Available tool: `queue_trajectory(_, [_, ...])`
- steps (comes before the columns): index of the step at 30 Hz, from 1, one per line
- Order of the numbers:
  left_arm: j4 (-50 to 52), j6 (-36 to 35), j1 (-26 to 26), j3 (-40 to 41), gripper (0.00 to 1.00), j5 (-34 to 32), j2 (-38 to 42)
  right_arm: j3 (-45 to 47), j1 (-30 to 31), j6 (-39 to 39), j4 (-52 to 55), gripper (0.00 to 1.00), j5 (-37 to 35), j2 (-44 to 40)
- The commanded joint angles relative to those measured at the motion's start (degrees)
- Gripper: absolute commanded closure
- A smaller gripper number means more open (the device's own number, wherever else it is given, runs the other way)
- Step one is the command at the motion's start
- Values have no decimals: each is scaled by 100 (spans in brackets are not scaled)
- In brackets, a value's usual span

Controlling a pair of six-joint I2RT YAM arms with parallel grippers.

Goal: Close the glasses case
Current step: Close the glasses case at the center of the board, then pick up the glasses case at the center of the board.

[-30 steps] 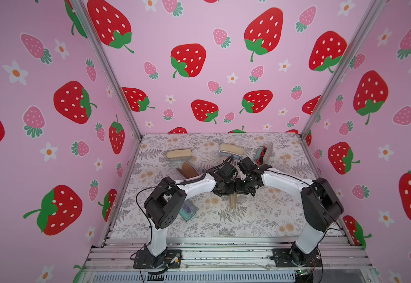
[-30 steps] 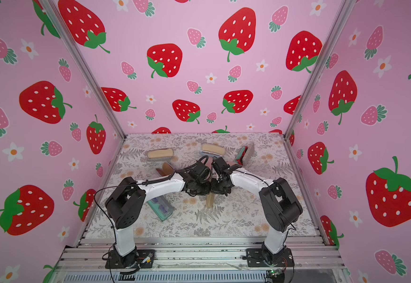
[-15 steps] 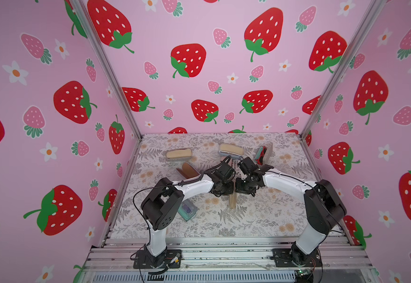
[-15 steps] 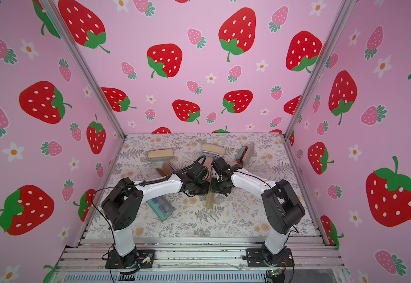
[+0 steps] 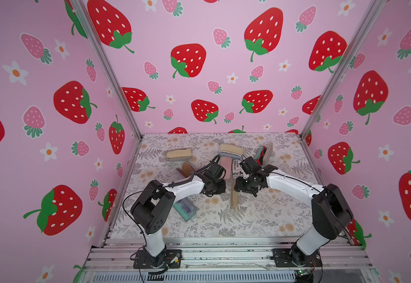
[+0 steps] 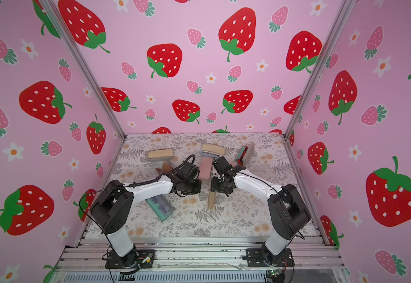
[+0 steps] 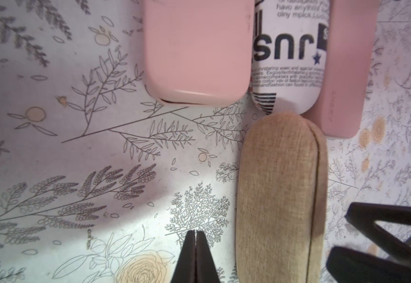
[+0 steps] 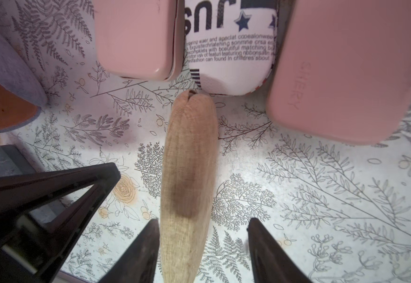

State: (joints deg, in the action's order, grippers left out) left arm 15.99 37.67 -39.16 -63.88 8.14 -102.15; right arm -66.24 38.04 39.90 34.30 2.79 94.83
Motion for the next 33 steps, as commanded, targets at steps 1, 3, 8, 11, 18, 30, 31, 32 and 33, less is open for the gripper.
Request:
queue_trajectory(1, [-61,56,57,119,100,10,313,-35,104,70,226,38,-42,33])
queue_trajectory(3, [-37,39,79,163,100,7,433,-103,149,71,280,37,-67,95])
queue_trajectory(8, [95,-31,112,306,90,-263,864,-317,274,73,349,35,-77,301])
queue_trajectory(11, [171,-67,143,435,71,-390,1180,-519,343,53,460,34,-127,506])
queue_trajectory(18, [339,-93,308,828,46,-601,1886,-788,430,71,646,34,-234,902])
queue_trajectory(30, [482,-100,624,1269,44,-671,2703,-733,437,141,797,61,-541,1153])
queue_trajectory(31, [501,-95,643,1279,44,-690,2732,-725,432,141,797,64,-560,1133])
queue_trajectory(32, [509,-93,646,1303,44,-691,2744,-708,437,141,786,67,-589,1100])
queue_trajectory(33, [519,-93,660,1311,44,-691,2761,-675,433,138,750,69,-603,1042])
